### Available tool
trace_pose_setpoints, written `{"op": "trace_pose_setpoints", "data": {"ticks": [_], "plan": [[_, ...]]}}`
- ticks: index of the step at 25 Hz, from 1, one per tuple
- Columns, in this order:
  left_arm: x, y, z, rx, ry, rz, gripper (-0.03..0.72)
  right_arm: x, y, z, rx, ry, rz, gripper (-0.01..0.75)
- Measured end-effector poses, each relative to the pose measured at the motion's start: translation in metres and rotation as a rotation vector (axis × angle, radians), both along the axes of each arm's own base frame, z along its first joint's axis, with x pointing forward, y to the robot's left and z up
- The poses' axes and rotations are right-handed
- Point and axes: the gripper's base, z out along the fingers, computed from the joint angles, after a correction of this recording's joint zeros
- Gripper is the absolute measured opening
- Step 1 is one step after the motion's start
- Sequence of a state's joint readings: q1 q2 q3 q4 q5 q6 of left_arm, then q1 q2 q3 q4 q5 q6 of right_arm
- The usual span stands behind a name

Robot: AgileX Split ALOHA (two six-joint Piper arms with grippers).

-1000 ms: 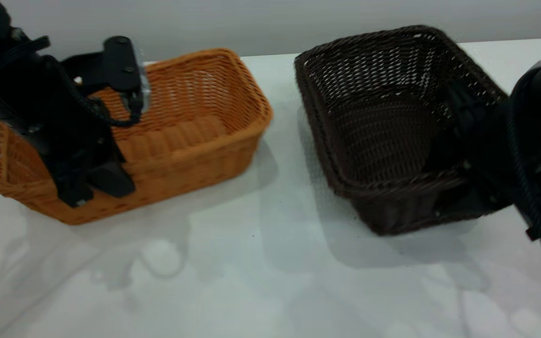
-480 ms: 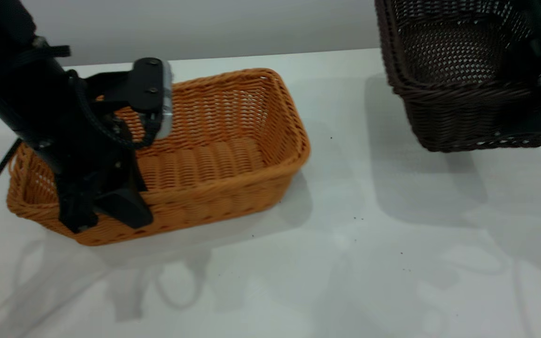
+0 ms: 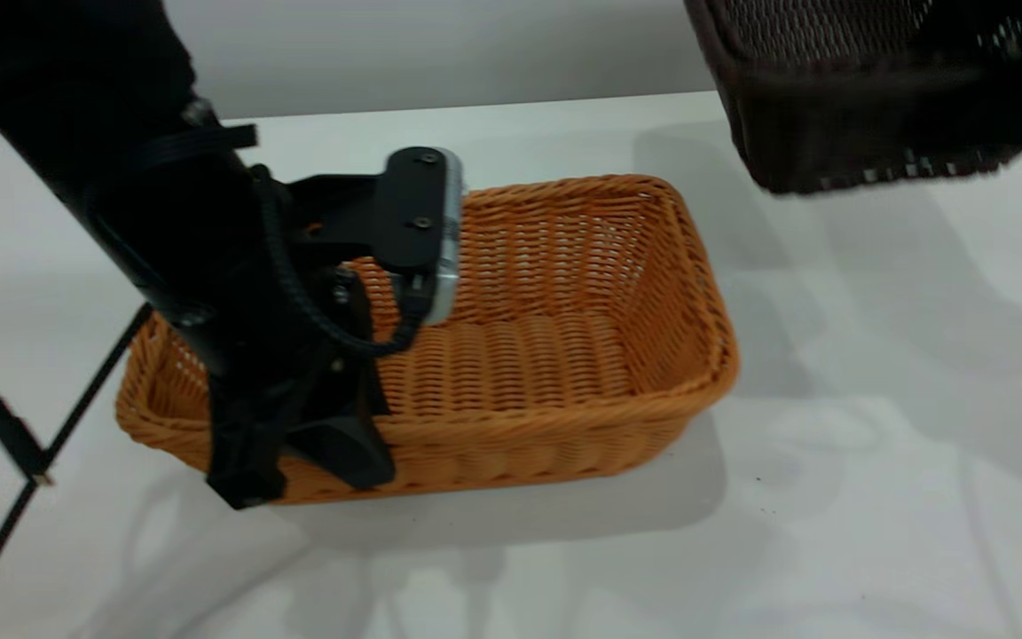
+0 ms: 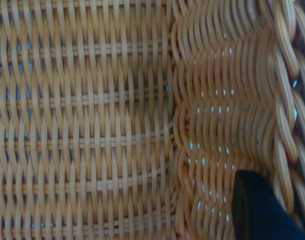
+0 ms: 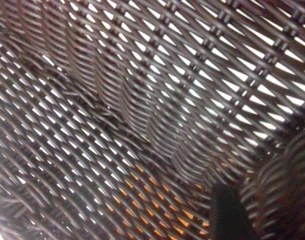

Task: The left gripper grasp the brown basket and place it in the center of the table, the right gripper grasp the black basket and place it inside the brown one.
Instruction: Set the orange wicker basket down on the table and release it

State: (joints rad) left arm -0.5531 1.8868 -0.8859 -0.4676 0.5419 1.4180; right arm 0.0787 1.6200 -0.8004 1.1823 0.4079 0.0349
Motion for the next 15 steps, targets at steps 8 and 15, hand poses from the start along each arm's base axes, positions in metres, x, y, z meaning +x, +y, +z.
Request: {"op": "trace_pose_setpoints", "data": {"ticks": [8, 15], "plan": [[-0.01, -0.019, 0.001, -0.029, -0.002, 0.022, 0.113, 0.01, 0.002, 0.013, 0.0, -0.045, 0.035, 0.303], [-0.019, -0.032, 0.001, -0.037, -0.028, -0.025, 0.113, 0.01, 0.002, 0.013, -0.021, -0.048, 0.048, 0.303]]}}
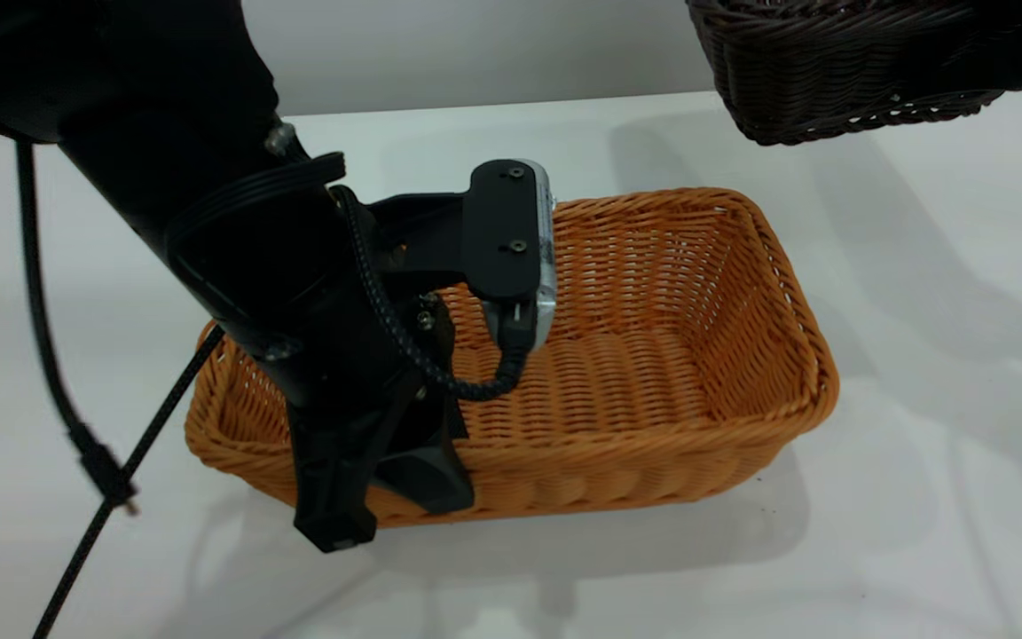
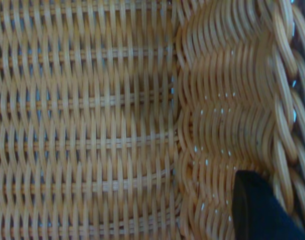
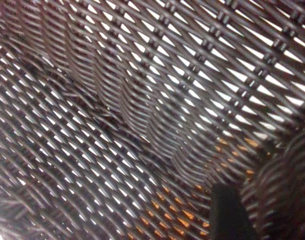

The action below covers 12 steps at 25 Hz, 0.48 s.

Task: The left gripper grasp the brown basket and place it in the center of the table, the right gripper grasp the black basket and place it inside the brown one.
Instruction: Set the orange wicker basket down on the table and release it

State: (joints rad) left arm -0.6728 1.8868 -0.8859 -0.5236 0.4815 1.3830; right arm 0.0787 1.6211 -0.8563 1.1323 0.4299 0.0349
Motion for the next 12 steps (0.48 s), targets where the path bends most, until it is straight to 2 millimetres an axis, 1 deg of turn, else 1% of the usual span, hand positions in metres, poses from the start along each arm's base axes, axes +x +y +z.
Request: {"op": "trace_pose_setpoints", "data": {"ticks": [5, 7, 9, 12], "plan": [[-0.0032, 0.0013, 0.0004, 0.011, 0.03, -0.02, 0.113, -0.0002, -0.0002, -0.0003, -0.008, -0.001, 0.006, 0.303], [-0.0037, 0.0014, 0.0029, 0.008, 0.03, -0.022, 0.127, -0.0005, -0.0005, -0.0007, -0.021, -0.002, 0.016, 0.303], [-0.0039, 0.0013, 0.0056, 0.003, 0.027, -0.018, 0.179, -0.0006, -0.0005, -0.0008, -0.023, -0.002, 0.019, 0.303], [-0.0024, 0.0009, 0.0087, -0.003, 0.013, 0.018, 0.324, -0.0007, -0.0005, -0.0008, -0.023, -0.001, 0.02, 0.303]]}}
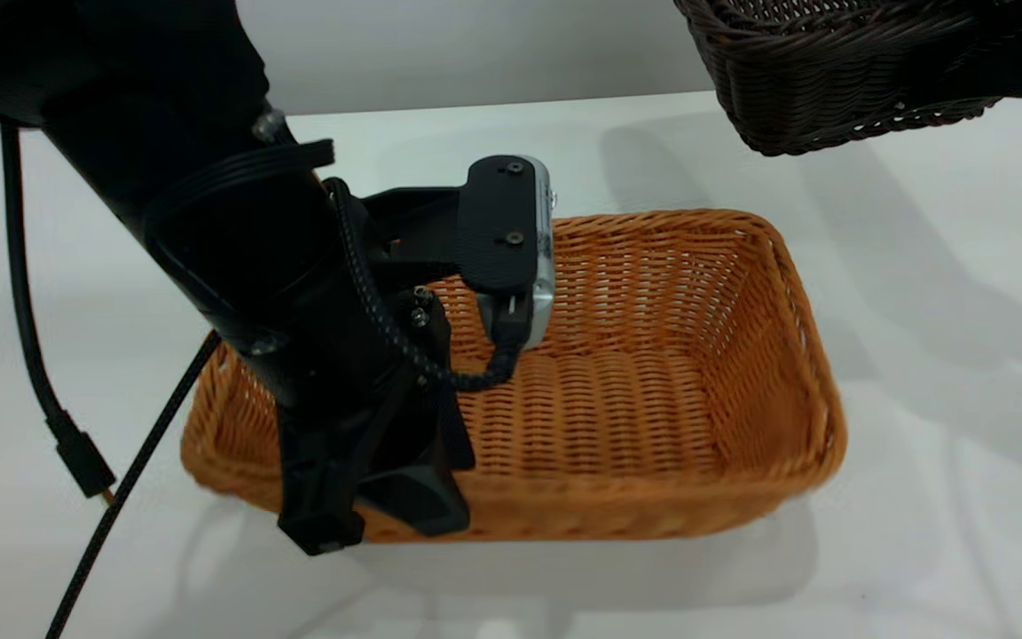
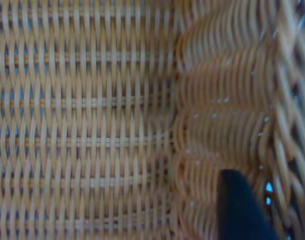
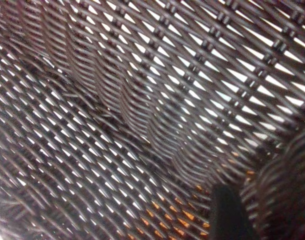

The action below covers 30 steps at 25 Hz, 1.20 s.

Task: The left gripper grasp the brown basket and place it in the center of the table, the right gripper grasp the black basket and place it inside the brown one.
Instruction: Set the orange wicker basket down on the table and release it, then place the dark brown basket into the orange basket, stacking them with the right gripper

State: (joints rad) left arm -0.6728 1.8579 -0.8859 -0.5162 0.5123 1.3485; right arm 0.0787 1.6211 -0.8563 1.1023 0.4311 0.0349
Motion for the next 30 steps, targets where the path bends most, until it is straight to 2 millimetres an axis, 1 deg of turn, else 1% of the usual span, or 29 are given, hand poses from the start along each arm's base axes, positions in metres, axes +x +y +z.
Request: {"op": "trace_pose_setpoints", "data": {"ticks": [3, 5, 7, 12, 16, 20, 23, 26, 30], "plan": [[0.004, -0.001, 0.005, -0.016, -0.044, 0.059, 0.475, 0.0, 0.0, 0.0, 0.0, 0.001, 0.002, 0.303], [0.005, 0.0, 0.01, -0.02, -0.059, 0.084, 0.535, -0.001, 0.0, 0.0, 0.0, 0.003, 0.008, 0.303], [0.005, 0.001, 0.018, -0.019, -0.077, 0.086, 0.566, -0.001, 0.0, 0.0, -0.001, 0.004, 0.011, 0.303], [0.0, 0.006, 0.046, -0.049, -0.115, 0.113, 0.579, -0.001, 0.001, 0.0, 0.001, 0.006, 0.013, 0.303], [-0.01, 0.011, 0.071, -0.077, -0.111, 0.095, 0.579, -0.001, 0.001, 0.0, 0.001, 0.006, 0.013, 0.303], [-0.021, 0.018, 0.103, -0.133, -0.136, 0.137, 0.579, -0.002, 0.001, -0.001, -0.02, -0.005, 0.051, 0.303], [-0.029, 0.024, 0.133, -0.21, -0.202, 0.177, 0.579, -0.004, 0.004, -0.001, -0.027, -0.007, 0.112, 0.303], [-0.038, 0.031, 0.173, -0.318, -0.285, 0.227, 0.572, -0.006, 0.007, 0.001, -0.023, -0.01, 0.188, 0.303], [-0.051, 0.043, 0.226, -0.474, -0.389, 0.3, 0.545, -0.004, 0.015, 0.014, -0.031, -0.069, 0.364, 0.303]]}}
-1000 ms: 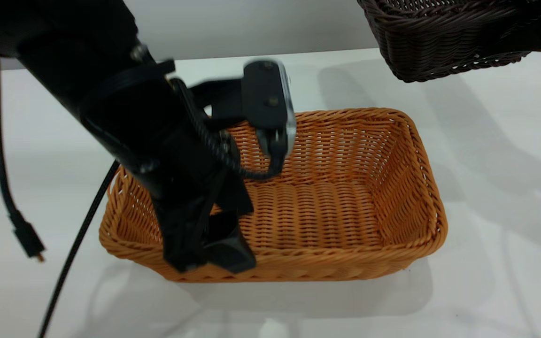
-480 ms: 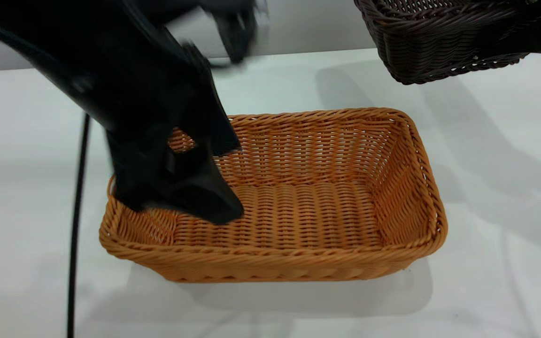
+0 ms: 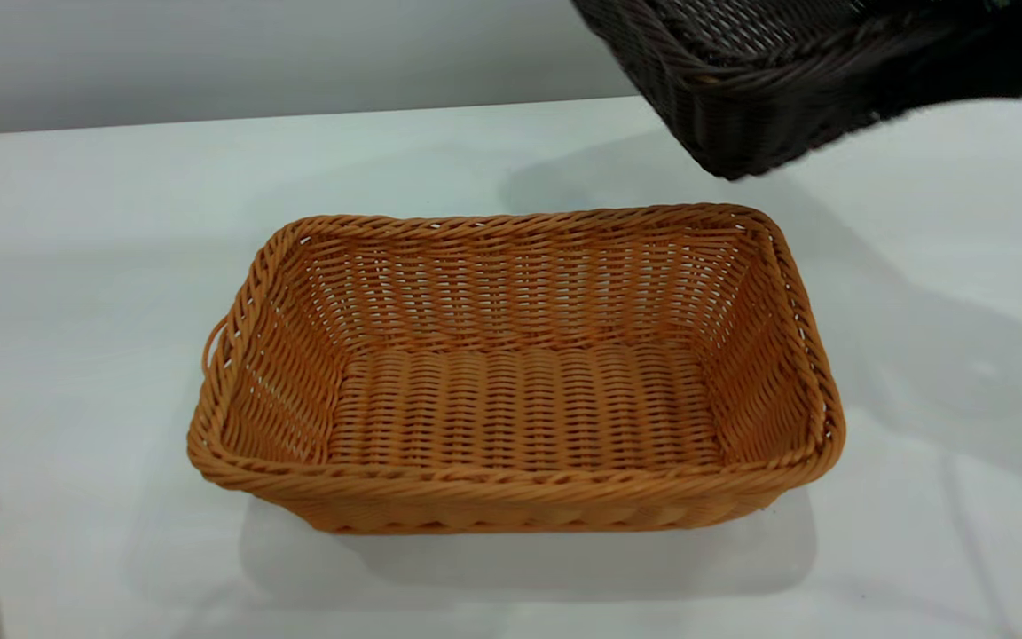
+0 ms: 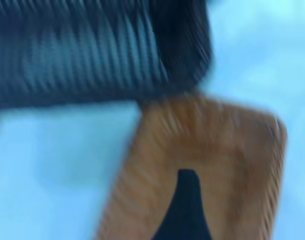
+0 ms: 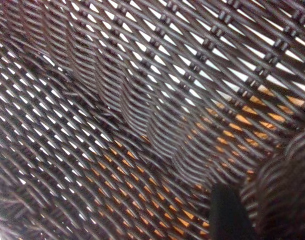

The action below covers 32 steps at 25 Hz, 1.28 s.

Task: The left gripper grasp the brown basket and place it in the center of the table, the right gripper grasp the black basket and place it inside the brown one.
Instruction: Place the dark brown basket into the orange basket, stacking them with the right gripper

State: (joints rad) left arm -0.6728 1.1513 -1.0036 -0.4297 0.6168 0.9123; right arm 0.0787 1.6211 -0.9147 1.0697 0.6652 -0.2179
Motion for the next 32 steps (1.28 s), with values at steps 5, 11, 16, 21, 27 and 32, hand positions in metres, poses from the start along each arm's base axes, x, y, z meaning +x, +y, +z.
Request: {"op": "trace_pose_setpoints", "data": {"ticks": [5, 11, 16, 21, 27, 32], "plan": [[-0.017, 0.014, 0.056, -0.159, -0.117, 0.042, 0.529, 0.003, 0.008, 0.028, -0.036, -0.065, 0.265, 0.303], [-0.017, 0.015, 0.08, -0.239, -0.163, 0.073, 0.528, 0.002, 0.007, 0.056, -0.131, -0.074, 0.507, 0.303], [-0.014, 0.014, 0.083, -0.268, -0.196, 0.09, 0.528, -0.001, 0.003, 0.049, -0.193, -0.007, 0.598, 0.302], [-0.014, 0.014, 0.083, -0.274, -0.198, 0.091, 0.528, 0.001, 0.002, 0.03, -0.204, 0.091, 0.655, 0.302], [-0.014, 0.014, 0.083, -0.275, -0.198, 0.092, 0.528, 0.008, 0.011, 0.009, -0.158, 0.098, 0.718, 0.302], [-0.014, 0.014, 0.084, -0.275, -0.199, 0.092, 0.528, 0.003, 0.037, -0.004, -0.165, 0.075, 0.883, 0.302]]}}
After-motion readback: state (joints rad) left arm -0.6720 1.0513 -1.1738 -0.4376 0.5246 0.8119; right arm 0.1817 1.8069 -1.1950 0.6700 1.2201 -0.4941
